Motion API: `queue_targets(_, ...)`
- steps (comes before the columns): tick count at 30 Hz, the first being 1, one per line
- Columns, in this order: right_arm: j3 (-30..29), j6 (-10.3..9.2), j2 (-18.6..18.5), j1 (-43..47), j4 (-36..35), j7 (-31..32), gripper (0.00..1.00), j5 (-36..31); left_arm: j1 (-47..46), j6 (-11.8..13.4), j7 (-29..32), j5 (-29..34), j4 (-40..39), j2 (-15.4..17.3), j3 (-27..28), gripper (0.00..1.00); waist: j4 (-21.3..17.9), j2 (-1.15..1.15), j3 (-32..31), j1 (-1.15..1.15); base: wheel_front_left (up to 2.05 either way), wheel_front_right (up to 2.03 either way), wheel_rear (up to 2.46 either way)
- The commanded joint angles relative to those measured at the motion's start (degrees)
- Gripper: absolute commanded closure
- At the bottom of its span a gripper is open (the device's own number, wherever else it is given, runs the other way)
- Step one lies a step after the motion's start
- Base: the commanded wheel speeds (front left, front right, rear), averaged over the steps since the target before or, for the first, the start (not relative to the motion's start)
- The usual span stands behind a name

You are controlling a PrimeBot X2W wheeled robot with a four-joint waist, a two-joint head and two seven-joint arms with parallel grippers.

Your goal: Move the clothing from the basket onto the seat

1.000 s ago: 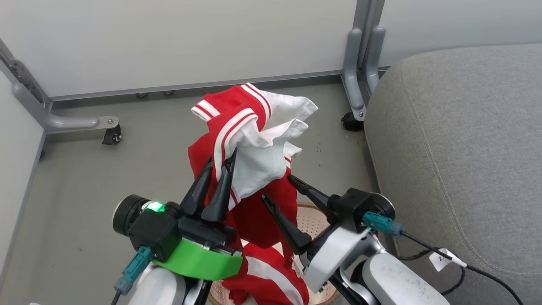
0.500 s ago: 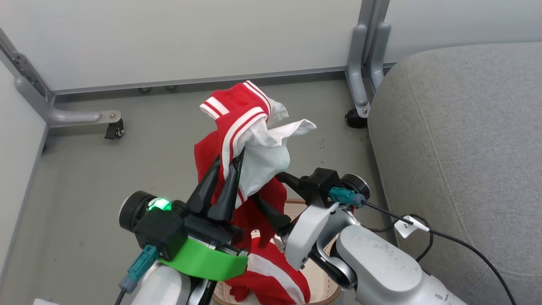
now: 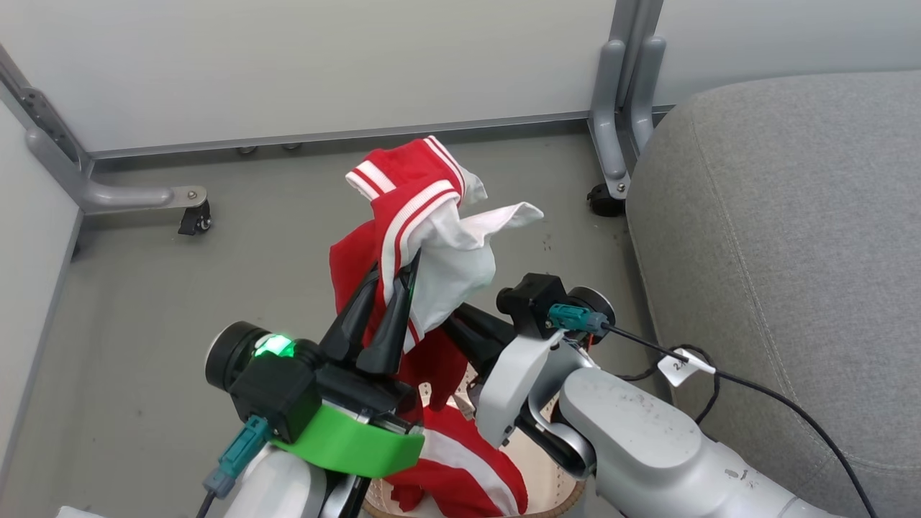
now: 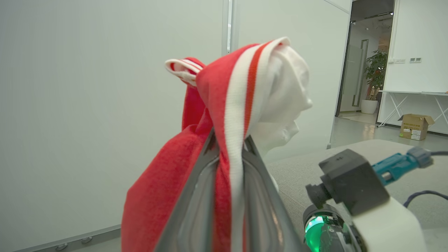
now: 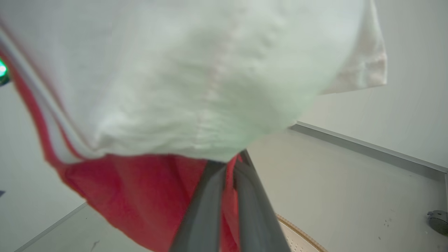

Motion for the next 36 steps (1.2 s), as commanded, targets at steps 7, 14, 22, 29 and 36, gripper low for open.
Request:
queue_targets(7,2.0,0.0,0.0,-1.5,1.3,-1.4,1.0,2.3,-0.5,0.4,-0.2,-0.3,0.1,0.5,0.4,1.0,-0.1,0.0,0.0,0.0,0.0,0.0,0.0)
queue_targets(14,2.7,0.0,0.0,-2.4,2.1,-2.0,1.0,3.5,-0.3,0.5,-0.1,-0.1,0.5,0.7,0.1,1.0,0.0,0.0,-0.1,0.0,0.0,0.0,0.0)
queue_targets(22,2.1,0.0,0.0,-2.8,2.4,-2.4,1.0,3.9,0.6,1.8,1.6,1.0,1.2,2.0,-0.1,0.0,0.1,0.0,-0.3,0.0,0.0,0.0,0.0)
queue_targets(29,0.6,0.0,0.0,-3.0,2.7,-2.5,1.0,3.3,3.9,2.2,3.7,1.9,2.1,4.2,-1.4,0.0,0.3,0.0,-0.5,0.0,0.0,0.0,0.0)
queue_targets(36,-1.6,0.0,0.0,-1.8,2.6,-2.5,1.0,1.8,7.7,1.2,6.0,1.2,2.7,5.9,-3.7,0.0,0.7,0.0,-0.2,0.0,0.0,0.0,0.0)
